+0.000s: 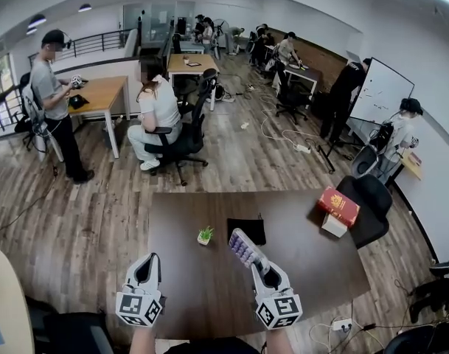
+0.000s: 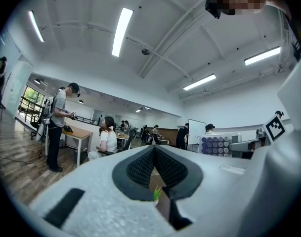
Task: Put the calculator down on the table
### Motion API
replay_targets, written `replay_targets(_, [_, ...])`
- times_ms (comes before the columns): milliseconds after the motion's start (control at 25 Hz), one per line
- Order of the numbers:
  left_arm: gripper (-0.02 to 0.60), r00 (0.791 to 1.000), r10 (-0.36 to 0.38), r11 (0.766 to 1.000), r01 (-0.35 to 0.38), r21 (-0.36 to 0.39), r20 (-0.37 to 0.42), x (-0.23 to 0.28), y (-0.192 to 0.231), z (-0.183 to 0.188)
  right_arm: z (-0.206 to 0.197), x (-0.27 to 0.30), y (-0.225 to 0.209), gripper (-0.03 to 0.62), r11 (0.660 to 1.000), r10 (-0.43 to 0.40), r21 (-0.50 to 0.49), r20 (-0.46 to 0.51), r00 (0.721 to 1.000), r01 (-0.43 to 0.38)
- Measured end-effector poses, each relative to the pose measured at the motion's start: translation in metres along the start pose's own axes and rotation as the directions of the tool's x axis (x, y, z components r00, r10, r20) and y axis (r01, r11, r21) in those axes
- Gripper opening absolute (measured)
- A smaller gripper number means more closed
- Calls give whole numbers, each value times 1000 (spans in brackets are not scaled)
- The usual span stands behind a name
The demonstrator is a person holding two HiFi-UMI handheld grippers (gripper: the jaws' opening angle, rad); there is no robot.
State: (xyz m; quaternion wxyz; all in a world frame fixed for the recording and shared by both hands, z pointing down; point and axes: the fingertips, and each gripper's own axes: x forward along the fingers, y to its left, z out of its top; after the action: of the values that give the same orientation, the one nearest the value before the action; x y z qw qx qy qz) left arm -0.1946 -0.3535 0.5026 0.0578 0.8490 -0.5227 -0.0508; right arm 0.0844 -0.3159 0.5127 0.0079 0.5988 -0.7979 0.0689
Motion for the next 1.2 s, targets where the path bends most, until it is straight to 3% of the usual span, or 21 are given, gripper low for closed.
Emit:
replay_targets(520, [-5,998,62,998,-62,8,3,47,5,-19,-5,57,-35,118,999,48,-4,-6,999,-48])
replay_targets(1000, [-5,994,94,995,-95,23,51,52,13,-51,-47,77,-46,118,994,110,-28,-5,994,-110])
replay_targets(1200, [-5,997,58,998,-60,24,47,53,4,-77,-76,81,-49,118,992,123,-23,-13,992,-123])
